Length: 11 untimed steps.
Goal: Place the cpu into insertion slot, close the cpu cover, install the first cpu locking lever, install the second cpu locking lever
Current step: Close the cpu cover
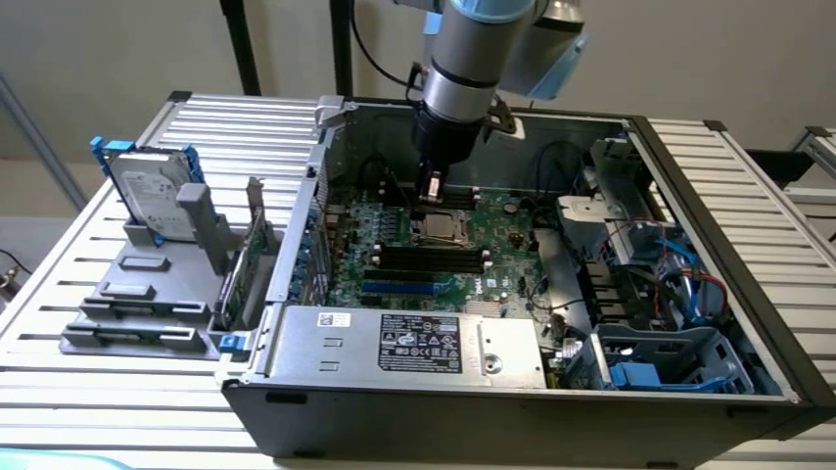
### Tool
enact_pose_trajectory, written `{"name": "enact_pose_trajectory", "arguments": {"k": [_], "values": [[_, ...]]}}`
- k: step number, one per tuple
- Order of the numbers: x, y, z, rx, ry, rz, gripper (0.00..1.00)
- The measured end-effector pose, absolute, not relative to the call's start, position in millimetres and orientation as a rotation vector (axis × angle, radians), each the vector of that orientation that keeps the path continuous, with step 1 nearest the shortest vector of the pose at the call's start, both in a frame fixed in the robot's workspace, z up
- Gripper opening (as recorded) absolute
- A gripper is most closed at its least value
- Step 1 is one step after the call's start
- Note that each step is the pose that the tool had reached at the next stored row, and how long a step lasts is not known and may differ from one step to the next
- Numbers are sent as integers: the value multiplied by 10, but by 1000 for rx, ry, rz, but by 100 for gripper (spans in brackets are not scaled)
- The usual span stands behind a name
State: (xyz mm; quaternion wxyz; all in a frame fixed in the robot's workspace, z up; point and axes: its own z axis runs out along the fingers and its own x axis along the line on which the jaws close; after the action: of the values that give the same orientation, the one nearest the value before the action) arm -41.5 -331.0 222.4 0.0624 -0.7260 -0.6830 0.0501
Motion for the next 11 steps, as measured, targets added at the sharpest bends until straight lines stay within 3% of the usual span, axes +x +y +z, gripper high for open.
{"name": "enact_pose_trajectory", "arguments": {"k": [11], "values": [[-418,-3300,2139,-2192,-2047,148,11]]}}
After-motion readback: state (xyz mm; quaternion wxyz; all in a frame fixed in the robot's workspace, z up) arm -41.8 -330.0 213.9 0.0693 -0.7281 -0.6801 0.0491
